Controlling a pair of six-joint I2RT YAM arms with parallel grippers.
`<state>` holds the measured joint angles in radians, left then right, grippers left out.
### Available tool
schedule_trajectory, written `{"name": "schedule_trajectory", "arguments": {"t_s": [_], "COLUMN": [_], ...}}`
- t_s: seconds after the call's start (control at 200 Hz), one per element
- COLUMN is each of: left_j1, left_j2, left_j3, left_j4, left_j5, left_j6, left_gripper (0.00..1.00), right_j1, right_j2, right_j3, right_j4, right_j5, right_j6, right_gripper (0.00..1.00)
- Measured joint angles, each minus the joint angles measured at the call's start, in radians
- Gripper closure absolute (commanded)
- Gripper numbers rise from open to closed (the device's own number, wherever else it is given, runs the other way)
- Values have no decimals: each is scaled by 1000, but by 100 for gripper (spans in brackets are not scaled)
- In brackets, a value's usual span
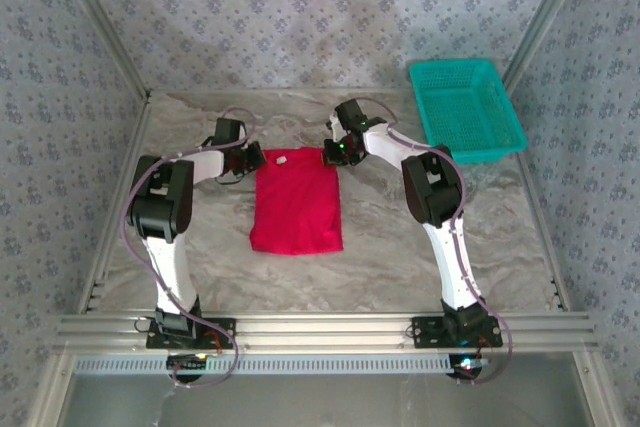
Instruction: Fold the inside-out t-shirt
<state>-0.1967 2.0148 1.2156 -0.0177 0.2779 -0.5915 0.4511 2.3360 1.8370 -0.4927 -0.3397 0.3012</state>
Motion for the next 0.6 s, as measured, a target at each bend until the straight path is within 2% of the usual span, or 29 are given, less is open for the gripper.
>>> {"name": "schedule_trajectory", "arguments": {"t_s": [0.255,0.6], "left_j1": [0,1], "left_j2": [-54,-202], "left_j3": [-31,-10], "left_j4": [13,-10], "left_j5": [24,51], "left_j6": [-47,-73], "left_gripper": [100,100], "right_j1": [0,-9], "right_j2": [-20,-130], "right_j3": [-3,8], "right_j4": [-9,-16], "right_j5": [-6,-16], "right_j6": [0,1], "right_gripper": [100,100]}}
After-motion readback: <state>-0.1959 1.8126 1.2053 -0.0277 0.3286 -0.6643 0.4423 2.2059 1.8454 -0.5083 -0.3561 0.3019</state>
